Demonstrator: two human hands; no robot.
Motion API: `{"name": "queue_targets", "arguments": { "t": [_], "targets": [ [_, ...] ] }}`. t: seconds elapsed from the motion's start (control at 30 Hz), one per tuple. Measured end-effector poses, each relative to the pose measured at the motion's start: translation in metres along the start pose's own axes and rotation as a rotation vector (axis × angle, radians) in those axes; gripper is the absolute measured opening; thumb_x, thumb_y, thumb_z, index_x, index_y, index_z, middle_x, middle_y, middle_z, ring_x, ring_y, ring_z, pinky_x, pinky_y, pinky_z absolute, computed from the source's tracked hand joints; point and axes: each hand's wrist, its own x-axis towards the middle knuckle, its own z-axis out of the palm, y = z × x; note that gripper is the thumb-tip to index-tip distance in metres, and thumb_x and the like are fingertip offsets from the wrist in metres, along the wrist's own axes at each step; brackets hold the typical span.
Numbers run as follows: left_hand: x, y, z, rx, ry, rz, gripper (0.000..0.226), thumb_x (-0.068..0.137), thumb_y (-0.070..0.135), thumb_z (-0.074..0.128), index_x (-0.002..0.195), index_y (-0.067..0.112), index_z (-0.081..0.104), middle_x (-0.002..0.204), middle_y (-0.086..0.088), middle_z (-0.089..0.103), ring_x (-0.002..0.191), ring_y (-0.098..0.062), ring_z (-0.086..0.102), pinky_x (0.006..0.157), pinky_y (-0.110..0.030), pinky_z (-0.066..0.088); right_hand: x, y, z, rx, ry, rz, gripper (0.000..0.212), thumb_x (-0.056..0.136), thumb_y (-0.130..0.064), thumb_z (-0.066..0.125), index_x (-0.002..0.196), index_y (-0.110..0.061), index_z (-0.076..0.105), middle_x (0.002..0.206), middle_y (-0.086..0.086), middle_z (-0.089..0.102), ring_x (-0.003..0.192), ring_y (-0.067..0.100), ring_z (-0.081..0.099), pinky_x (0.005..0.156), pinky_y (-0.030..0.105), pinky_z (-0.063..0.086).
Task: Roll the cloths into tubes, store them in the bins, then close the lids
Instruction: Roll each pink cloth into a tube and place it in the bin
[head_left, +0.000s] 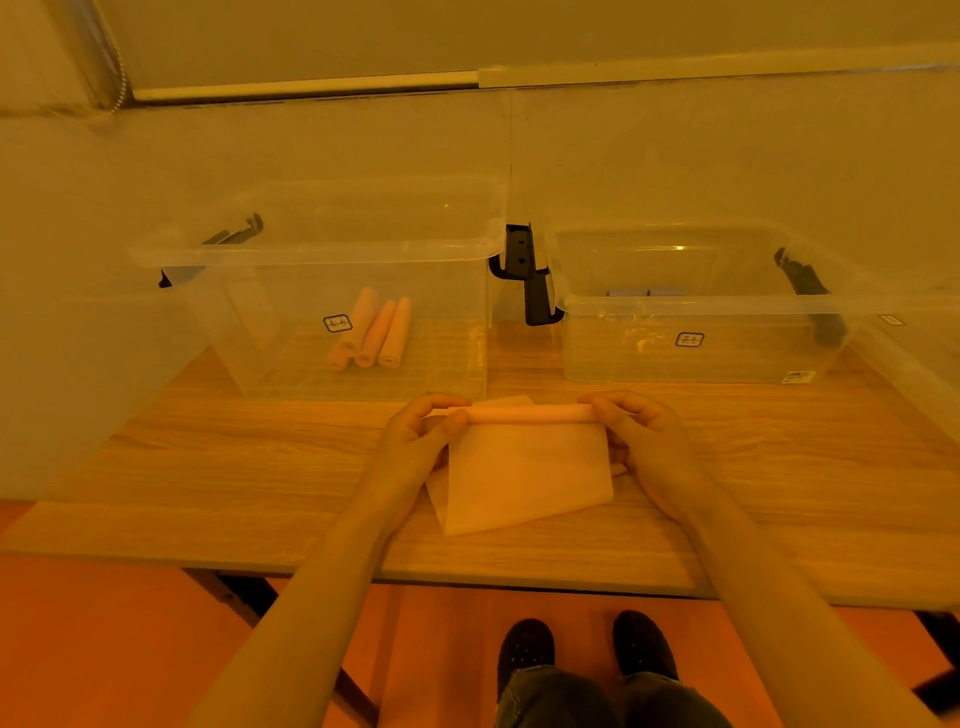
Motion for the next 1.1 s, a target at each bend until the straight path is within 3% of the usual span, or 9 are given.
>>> {"name": "queue_targets", "arguments": {
  "t": [0.1,0.23,0.33,0.53,0.63,0.8,0.97,1.1],
  "targets": [
    [0.0003,-0.0005,0.0003,0.007,0.023,0.001,0.014,0.092,0.024,0.060,0.102,0.018,0.067,0.079,0.001,0.064,0.060,-0.004,0.059,0.049,-0.020,0.044,0.0003,-0.0003,0.0000,-0.002,-0.004,0.002,0.015,0.093,-0.022,0.058,0.102,-0.020,0.070,0.093,0.009,0.068,0.078,0.021,0.067,0.057,0.033,0.055],
    [0.0024,-0.0018,-0.0011,-0.026,0.027,-0.032,0.019,0.091,0.021,0.062,0.110,0.018,0.066,0.092,-0.005,0.071,0.080,-0.016,0.067,0.063,-0.029,0.052,0.0024,0.0014,-0.0013,0.013,-0.007,0.030,0.025,0.089,-0.015,0.063,0.112,-0.024,0.065,0.097,0.008,0.072,0.083,0.022,0.071,0.064,0.036,0.058],
    [0.0040,-0.0025,-0.0013,-0.035,0.028,-0.053,0.018,0.091,0.018,0.061,0.108,0.016,0.066,0.093,-0.005,0.073,0.086,-0.020,0.068,0.070,-0.034,0.054,0.0014,0.0008,-0.0018,-0.022,-0.025,0.038,0.025,0.089,-0.014,0.062,0.113,-0.020,0.065,0.099,0.005,0.072,0.084,0.019,0.071,0.063,0.030,0.059],
    [0.0038,-0.0043,-0.0024,-0.028,0.007,-0.015,0.015,0.092,0.018,0.060,0.106,0.021,0.064,0.087,-0.005,0.070,0.075,-0.016,0.065,0.059,-0.030,0.050,-0.0002,-0.0010,0.0000,-0.062,-0.031,-0.002,0.018,0.093,-0.020,0.059,0.108,-0.028,0.065,0.098,0.005,0.071,0.079,0.017,0.070,0.058,0.030,0.057],
    [0.0049,-0.0046,-0.0019,-0.041,0.027,-0.015,0.008,0.092,0.020,0.061,0.098,0.021,0.066,0.086,-0.004,0.067,0.076,-0.015,0.063,0.061,-0.030,0.049,0.0006,-0.0008,0.0008,-0.072,-0.023,-0.004,0.015,0.094,-0.021,0.058,0.106,-0.026,0.066,0.097,0.006,0.069,0.077,0.017,0.069,0.055,0.028,0.055],
    [0.0042,-0.0042,-0.0004,-0.015,0.027,0.019,0.004,0.092,0.022,0.061,0.090,0.020,0.065,0.070,0.003,0.064,0.060,-0.007,0.058,0.050,-0.023,0.044,0.0022,0.0009,0.0012,-0.048,-0.004,-0.003,0.017,0.096,-0.027,0.053,0.099,-0.021,0.069,0.094,0.008,0.067,0.079,0.020,0.065,0.056,0.028,0.053],
    [0.0063,-0.0061,-0.0025,-0.035,0.030,-0.034,0.020,0.091,0.023,0.062,0.110,0.026,0.067,0.102,-0.009,0.068,0.088,-0.020,0.064,0.068,-0.032,0.050,0.0041,0.0024,-0.0005,0.010,-0.004,0.018,0.017,0.091,-0.019,0.060,0.105,-0.024,0.068,0.098,0.009,0.069,0.083,0.022,0.069,0.062,0.033,0.058],
    [0.0043,-0.0034,-0.0018,-0.036,0.002,-0.037,0.015,0.093,0.019,0.059,0.105,0.021,0.068,0.095,-0.004,0.072,0.087,-0.017,0.066,0.067,-0.028,0.050,0.0034,0.0014,-0.0020,0.028,-0.042,0.050,0.018,0.089,-0.017,0.061,0.103,-0.023,0.069,0.103,0.007,0.072,0.091,0.022,0.070,0.071,0.033,0.059]
  ]
}}
